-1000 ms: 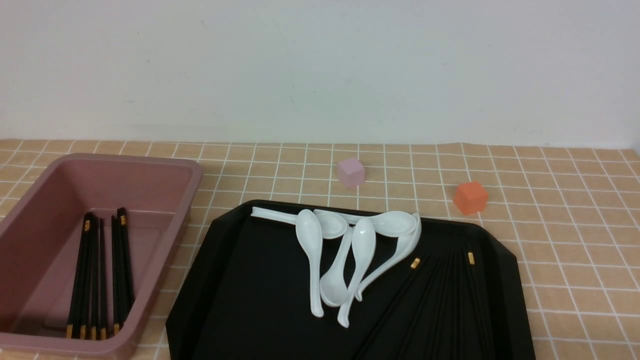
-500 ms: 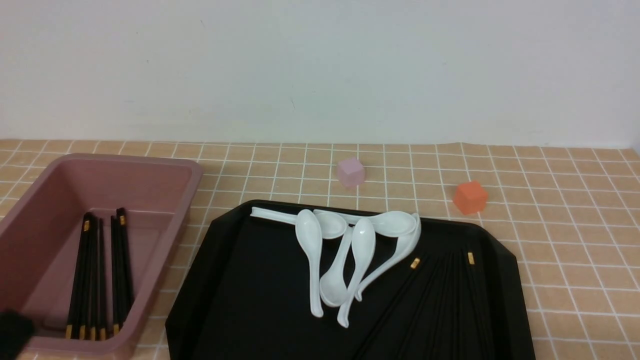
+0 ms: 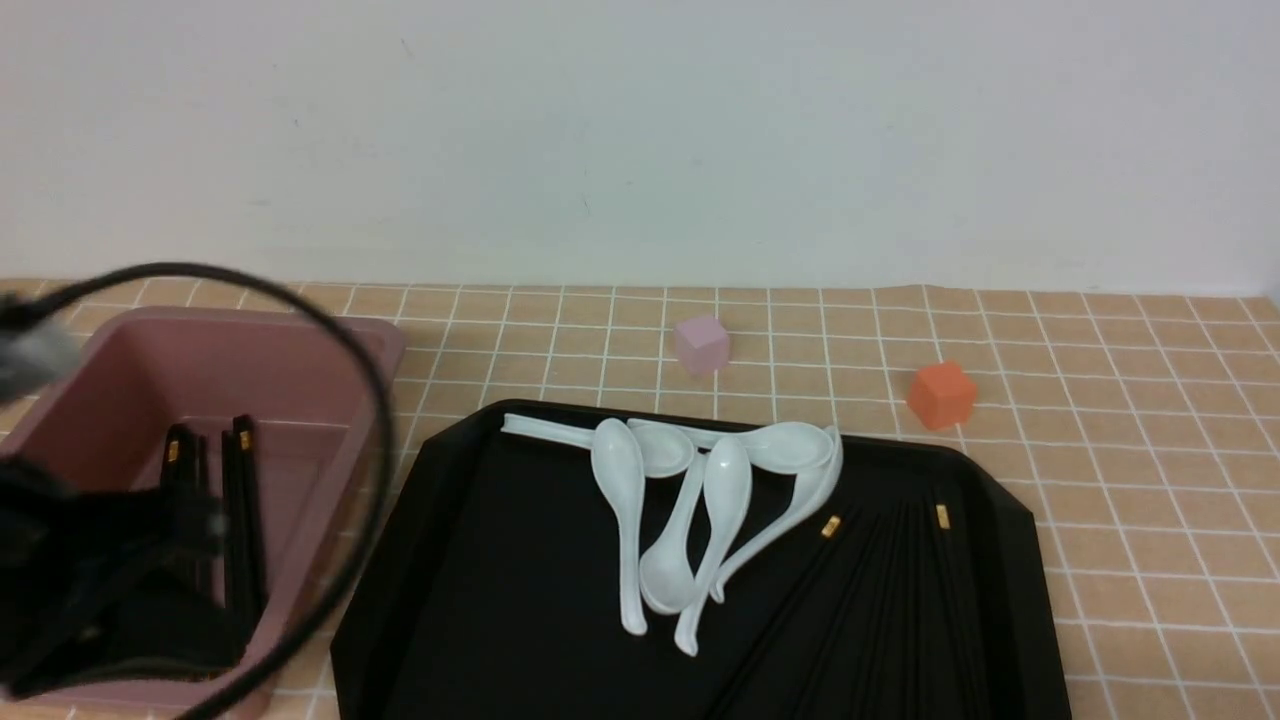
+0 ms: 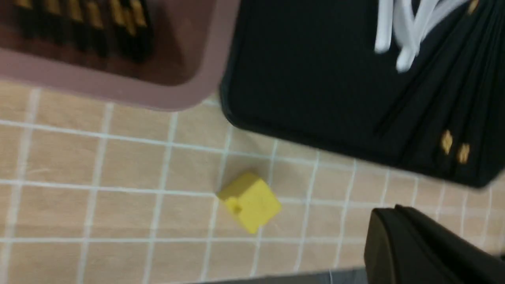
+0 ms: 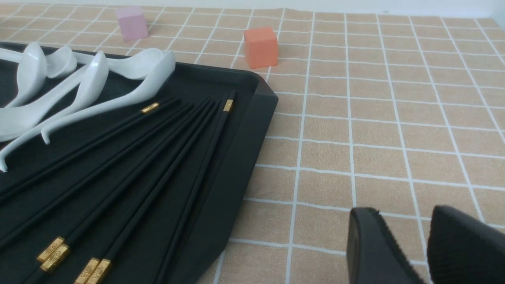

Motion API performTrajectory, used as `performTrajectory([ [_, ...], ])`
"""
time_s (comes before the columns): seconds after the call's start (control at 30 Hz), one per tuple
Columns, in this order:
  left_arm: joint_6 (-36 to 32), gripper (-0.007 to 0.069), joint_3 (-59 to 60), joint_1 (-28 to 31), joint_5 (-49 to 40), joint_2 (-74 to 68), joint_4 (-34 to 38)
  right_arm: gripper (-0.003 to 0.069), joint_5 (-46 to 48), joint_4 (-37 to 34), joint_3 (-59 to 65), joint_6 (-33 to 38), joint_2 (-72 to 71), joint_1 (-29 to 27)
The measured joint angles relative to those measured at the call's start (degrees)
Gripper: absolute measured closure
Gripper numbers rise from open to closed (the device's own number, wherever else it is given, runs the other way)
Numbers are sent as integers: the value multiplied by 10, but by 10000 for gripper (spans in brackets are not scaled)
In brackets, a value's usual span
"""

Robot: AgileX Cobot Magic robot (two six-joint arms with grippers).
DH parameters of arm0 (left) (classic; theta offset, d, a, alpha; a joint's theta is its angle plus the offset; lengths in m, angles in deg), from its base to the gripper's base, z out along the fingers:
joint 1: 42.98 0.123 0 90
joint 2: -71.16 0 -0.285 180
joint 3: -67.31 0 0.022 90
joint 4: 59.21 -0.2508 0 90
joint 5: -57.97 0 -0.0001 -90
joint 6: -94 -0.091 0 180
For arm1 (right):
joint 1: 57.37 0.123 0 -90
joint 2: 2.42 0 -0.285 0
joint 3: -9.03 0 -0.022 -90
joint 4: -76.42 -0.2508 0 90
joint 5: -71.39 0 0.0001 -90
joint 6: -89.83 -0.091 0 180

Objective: On brown tablecloth take chopsticks from black tray and put them in box.
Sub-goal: 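Reach over to the black tray and grasp a pair of chopsticks with the left gripper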

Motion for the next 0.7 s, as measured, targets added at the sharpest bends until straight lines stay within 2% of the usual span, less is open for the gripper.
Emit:
performTrajectory([
  [0.07,-14,637,-10,-49,6,-37,23,419,0,0,0,0,0,0],
  [0.17,11,637,-36,-137,26,-78,9,419,0,0,0,0,0,0],
  [0.3,96,637,-106,-257,29,-162,-83,419,0,0,0,0,0,0],
  [0.4,126,637,-167,-317,38,-227,-143,419,0,0,0,0,0,0],
  [0.53,134,617,-247,-366,47,-319,-184,419,0,0,0,0,0,0],
  [0.7,119,513,-360,-388,29,-454,-191,419,0,0,0,0,0,0],
])
